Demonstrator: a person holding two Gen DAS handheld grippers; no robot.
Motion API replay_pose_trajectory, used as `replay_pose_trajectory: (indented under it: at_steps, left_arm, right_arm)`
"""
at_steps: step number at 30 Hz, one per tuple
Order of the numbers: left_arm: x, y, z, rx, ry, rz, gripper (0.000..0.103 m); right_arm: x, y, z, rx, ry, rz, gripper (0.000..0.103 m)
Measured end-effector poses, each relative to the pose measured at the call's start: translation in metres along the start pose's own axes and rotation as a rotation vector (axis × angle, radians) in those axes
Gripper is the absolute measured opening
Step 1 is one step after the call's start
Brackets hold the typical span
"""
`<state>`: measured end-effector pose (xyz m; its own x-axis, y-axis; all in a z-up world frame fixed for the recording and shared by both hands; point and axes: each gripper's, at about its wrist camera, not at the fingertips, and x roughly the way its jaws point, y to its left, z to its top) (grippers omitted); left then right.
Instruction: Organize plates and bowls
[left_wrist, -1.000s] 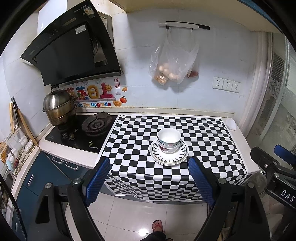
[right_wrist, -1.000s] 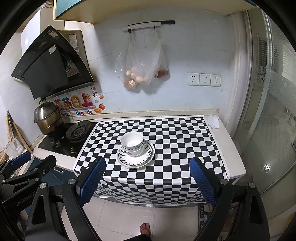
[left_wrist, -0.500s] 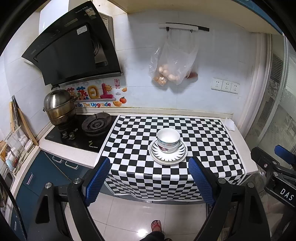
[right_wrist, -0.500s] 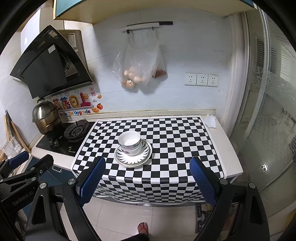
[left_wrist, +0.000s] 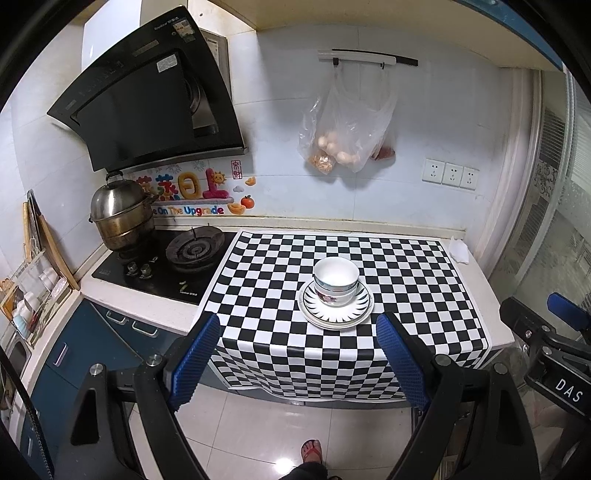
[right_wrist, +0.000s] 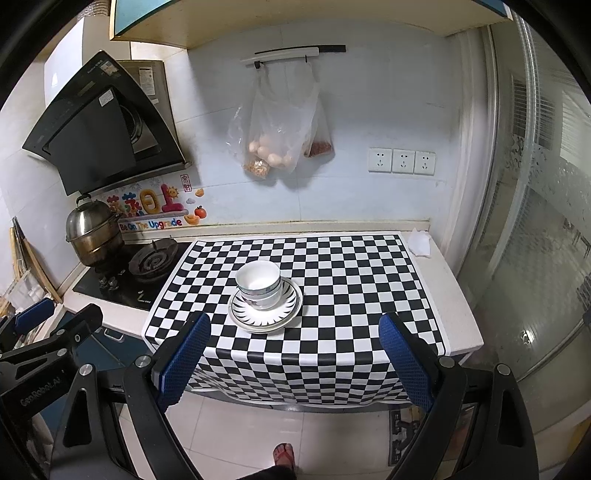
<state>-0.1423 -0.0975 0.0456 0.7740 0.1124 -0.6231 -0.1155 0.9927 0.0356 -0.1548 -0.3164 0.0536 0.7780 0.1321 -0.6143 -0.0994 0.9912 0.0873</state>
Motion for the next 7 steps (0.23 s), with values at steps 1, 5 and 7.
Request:
replay_pose_trajectory:
  at_steps: [1,5,7]
  left_arm:
    - [-0.002,0.000,-0.001,-0.001,-0.002,0.003,0.086]
    - [-0.010,-0.004,-0.001,0.006,-0.020,0.015,0.086]
    - [-0.014,-0.005,-0.002,0.002,-0.023,0.009,0.086]
  right_arm:
    - [-0.001,0.000,-0.001,0.001,-0.001,0.000,0.095]
    - [-0.001,-0.001,0.000,0.000,-0.001,-0.001,0.095]
    - [-0.002,-0.001,-0.001,0.001,-0.002,-0.003,0.095]
